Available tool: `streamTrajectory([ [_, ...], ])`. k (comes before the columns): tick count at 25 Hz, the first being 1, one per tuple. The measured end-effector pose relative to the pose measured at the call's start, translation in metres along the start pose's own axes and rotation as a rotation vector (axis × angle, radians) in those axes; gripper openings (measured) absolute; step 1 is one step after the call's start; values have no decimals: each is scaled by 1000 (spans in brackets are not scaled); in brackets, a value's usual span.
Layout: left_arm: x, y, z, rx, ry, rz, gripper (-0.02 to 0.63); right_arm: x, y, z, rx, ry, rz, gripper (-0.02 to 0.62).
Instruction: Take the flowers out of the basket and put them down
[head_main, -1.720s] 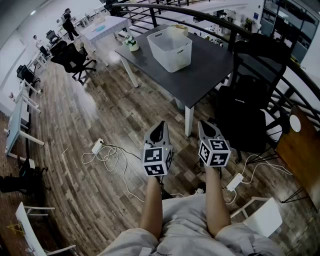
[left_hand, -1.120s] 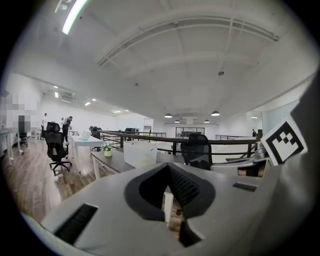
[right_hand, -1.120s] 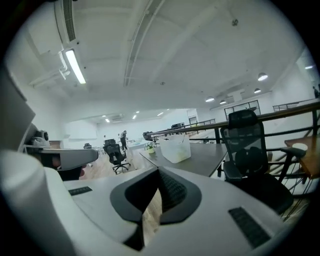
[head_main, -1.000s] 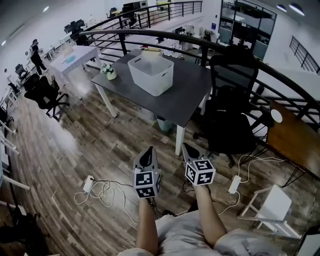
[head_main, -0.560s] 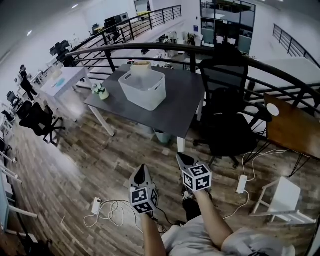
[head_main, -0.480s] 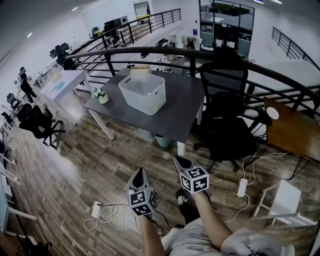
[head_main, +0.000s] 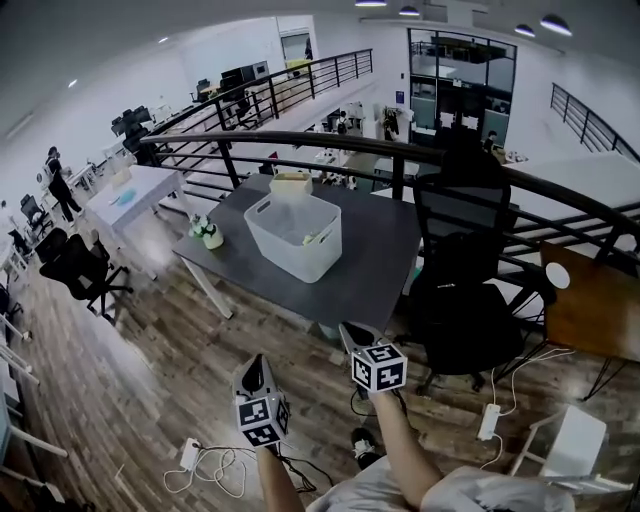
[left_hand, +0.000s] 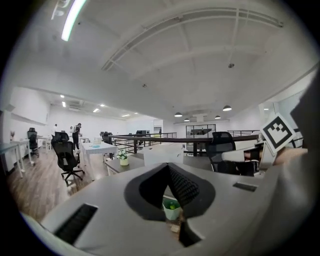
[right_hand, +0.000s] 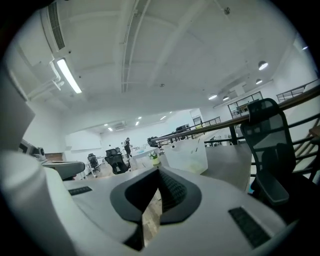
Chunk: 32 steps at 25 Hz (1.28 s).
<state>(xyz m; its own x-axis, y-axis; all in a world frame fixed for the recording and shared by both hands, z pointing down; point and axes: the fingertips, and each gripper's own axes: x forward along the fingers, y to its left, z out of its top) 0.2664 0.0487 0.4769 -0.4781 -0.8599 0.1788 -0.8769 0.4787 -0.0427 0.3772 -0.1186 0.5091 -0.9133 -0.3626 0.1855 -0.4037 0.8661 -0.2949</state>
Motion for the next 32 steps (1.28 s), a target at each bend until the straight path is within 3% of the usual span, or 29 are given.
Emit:
streamTrajectory([
  [2,20,-1,7,16,-2,-4,15,14,-7,14,-45,6,36,14],
  [4,36,-2,14,21,-12,-4,15,25,-10,23,-159,41,84,14],
  [7,56,-5,24,29,-31,-2,15,35,-28,38,-252,60,60,14],
  [16,100,-12,25,0,-48,5,15,60,-77,58,-120,-15,-5,14],
  [23,118,14,25,-30,-44,38,15,74,-95,73,-5,-166,-58,14],
  [32,164,39,23,-67,-40,3,15,110,-109,71,21,-214,-165,14],
])
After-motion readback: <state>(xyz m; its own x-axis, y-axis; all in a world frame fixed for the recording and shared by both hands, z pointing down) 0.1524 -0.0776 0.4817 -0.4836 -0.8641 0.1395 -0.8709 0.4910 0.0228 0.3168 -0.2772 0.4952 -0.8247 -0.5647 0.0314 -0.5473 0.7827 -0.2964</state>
